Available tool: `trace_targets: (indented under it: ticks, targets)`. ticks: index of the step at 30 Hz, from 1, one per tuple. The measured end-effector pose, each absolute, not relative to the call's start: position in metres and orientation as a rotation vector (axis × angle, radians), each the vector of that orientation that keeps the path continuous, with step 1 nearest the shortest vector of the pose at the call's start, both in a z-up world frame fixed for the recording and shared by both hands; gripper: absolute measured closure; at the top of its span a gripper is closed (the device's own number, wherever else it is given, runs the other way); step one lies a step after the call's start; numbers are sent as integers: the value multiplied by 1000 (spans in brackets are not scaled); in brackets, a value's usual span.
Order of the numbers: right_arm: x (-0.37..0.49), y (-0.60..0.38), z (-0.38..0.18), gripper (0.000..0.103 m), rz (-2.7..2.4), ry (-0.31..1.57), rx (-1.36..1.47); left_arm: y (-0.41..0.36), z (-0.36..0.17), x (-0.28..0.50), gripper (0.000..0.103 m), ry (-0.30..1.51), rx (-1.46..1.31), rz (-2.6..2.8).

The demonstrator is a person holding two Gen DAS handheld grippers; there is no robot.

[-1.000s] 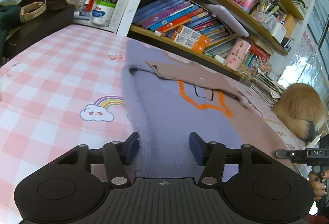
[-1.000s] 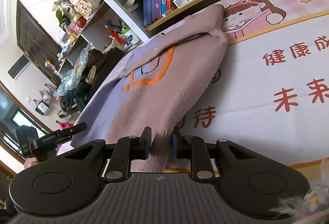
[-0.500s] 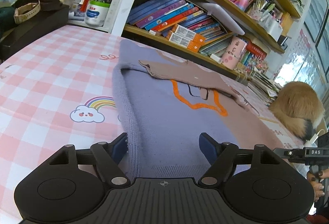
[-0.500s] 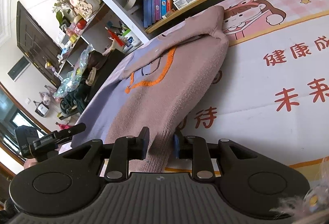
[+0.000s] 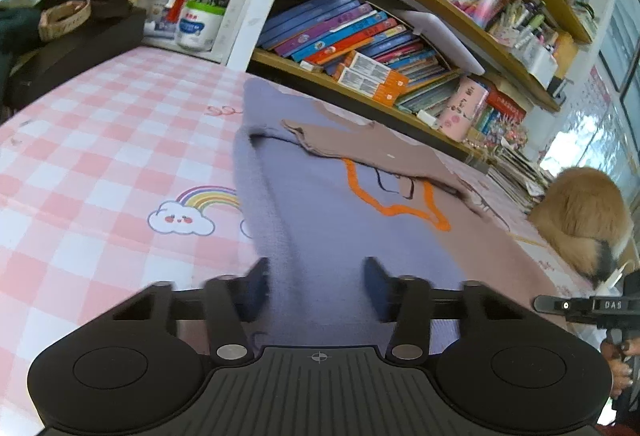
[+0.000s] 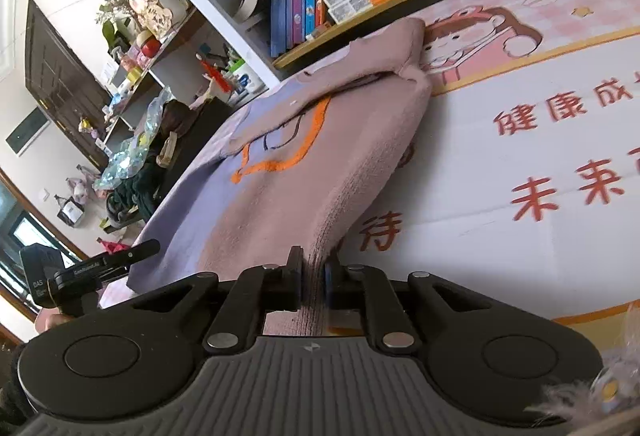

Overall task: Fold clothes
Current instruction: 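Lift and fold the lavender side edge toward the center with the left gripper while the right gripper holds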

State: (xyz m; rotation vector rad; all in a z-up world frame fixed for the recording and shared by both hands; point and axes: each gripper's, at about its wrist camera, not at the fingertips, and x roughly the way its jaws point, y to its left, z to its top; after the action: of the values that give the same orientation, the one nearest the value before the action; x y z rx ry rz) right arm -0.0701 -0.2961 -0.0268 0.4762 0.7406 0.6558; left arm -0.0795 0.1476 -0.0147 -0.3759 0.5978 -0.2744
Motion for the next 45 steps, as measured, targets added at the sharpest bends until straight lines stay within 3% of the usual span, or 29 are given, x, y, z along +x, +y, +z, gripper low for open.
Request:
trace_targets:
  ticks: [4,10,19,27,45]
  targets:
    - [-76,-310,-23,94,650,720,499,146,-15,-81,87,623,-413,-297]
    - [-98,-341,-5,94,668,684,517,135,-2,-101,94,633,-499,-434]
    - [-149,-373,8,94,741,642,596,126,-16,-139,96,682,-667,-572]
    - [-142,-387,19,94,746,557,665,141,3,-140,97,577,-693,-549]
    - [-136,-368,-17,94,658,695,600,151,-21,-128,97,651,-672,-467]
